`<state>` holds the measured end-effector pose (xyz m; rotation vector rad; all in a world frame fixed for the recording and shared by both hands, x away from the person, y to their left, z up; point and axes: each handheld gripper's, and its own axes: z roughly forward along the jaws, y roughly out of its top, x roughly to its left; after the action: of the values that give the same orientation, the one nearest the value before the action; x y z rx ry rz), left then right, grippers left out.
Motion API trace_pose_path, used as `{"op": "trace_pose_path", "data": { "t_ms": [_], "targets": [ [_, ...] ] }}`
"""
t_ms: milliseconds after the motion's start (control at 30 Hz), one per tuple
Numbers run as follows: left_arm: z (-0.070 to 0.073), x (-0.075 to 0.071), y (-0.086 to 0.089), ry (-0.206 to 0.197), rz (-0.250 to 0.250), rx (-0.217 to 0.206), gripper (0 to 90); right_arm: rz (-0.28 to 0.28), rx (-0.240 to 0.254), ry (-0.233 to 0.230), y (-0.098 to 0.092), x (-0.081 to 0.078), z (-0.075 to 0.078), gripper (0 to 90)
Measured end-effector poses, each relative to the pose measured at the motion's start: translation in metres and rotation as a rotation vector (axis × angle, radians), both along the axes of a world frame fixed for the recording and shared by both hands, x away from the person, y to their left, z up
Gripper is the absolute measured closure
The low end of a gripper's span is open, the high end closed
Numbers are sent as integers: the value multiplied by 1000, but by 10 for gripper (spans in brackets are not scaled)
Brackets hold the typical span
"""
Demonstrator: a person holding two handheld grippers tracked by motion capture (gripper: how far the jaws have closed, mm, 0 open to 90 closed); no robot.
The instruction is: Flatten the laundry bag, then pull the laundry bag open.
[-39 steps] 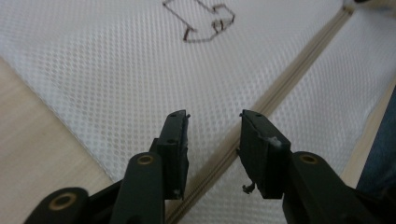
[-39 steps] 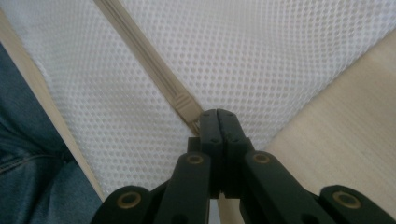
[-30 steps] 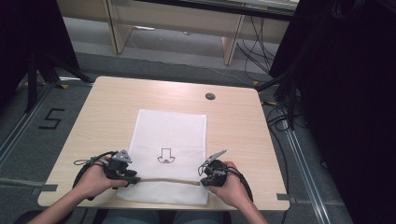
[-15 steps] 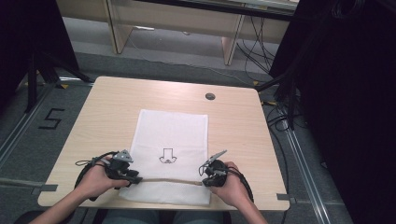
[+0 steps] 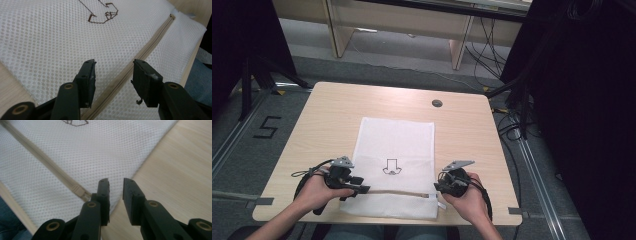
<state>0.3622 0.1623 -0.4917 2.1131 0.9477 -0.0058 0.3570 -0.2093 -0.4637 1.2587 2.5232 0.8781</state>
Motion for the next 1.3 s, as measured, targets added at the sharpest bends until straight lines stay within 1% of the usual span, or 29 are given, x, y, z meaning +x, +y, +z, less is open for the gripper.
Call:
{"op": "trace_pose_path", "data": {
  "t_ms": [33, 167, 200, 233, 267, 300, 333, 400, 433, 500, 567, 600, 633, 700, 733, 767, 800, 833, 867, 900, 933, 967, 1000, 1067, 1100, 1133, 1200, 1267, 1300],
  "targets": [
    [0, 0, -1, -15, -2, 8, 500, 1, -18, -10, -4, 2, -2, 732],
    [-1, 0, -1, -14, 14, 7, 478, -26, -17, -8, -6, 2, -2, 712],
    [-2, 1, 0, -19, 7, 8, 473, -23, -23, -26, -6, 3, -3, 707],
    [-2, 1, 0, -17, 18, 5, 469, -34, -4, -21, -6, 2, -2, 707],
    [-2, 1, 0, -16, 27, 7, 469, -34, -4, -21, -6, 2, -2, 707],
    [-2, 2, 0, -32, 24, 12, 467, -35, -2, -22, -6, 3, -3, 706],
    [-2, 2, 0, -31, 23, 9, 466, -26, -24, -15, -8, 3, -2, 707],
    [-2, 2, 0, -34, 22, 9, 463, -16, -39, -24, -8, 3, -4, 708],
    [-2, 2, 0, -39, 16, 16, 459, -27, -39, -10, -8, 3, -3, 710],
    [-2, 1, -1, -37, 22, 26, 465, -10, -55, -25, -7, 5, -4, 713],
    [-2, -1, 0, -36, 13, 26, 467, -16, -49, -16, -6, 5, -4, 712],
    [-2, -2, 0, -31, 18, 13, 467, -15, -37, -36, -5, 6, -7, 712],
    [-1, -2, 0, -42, 9, 10, 466, -11, -45, -11, -3, 5, -5, 712],
    [-1, -2, -1, -50, 18, 9, 463, -17, -18, -20, -1, 5, -7, 715],
    [-1, -1, -2, -47, 14, 9, 460, 2, -36, -21, -2, 5, -7, 729],
    [-2, -1, -3, -50, 22, 5, 458, -16, -16, 7, 0, 4, -6, 749],
    [-1, -1, -3, -54, 26, 8, 455, -22, 3, 0, 1, 4, -7, 780],
    [-1, 0, -4, -56, 23, -1, 453, 3, -17, 5, -1, 5, -6, 816],
    [-1, 0, -4, -59, 28, -3, 452, 2, -2, 2, 1, 5, -7, 855],
    [-1, 0, -4, -67, 24, -5, 451, 15, -45, 31, 1, 5, -4, 883],
    [-1, -1, -5, -68, 25, -9, 451, -1, -44, 62, 3, 4, -3, 900],
    [-2, -2, -5, -63, 26, -12, 452, 8, -49, 60, 3, 6, -4, 900],
    [-1, -3, -5, -73, 19, -6, 452, -15, -48, 97, 6, 5, -4, 900],
    [-2, -3, -5, -64, 12, -13, 455, -8, -45, 89, 7, 7, -7, 900],
    [-2, -4, -6, -73, 0, -11, 456, -41, -32, 126, 10, 8, -8, 900],
    [-2, -4, -6, -73, 0, -11, 456, -41, -32, 126, 10, 8, -8, 900],
    [-2, -5, -9, -84, -11, -4, 454, -50, -14, 165, 14, 10, -8, 900],
    [-2, -4, -10, -87, -19, 1, 454, -46, -14, 158, 15, 10, -9, 900],
    [-2, -3, -12, -100, -25, 6, 454, -49, -11, 170, 15, 10, -10, 900]
  ]
}}
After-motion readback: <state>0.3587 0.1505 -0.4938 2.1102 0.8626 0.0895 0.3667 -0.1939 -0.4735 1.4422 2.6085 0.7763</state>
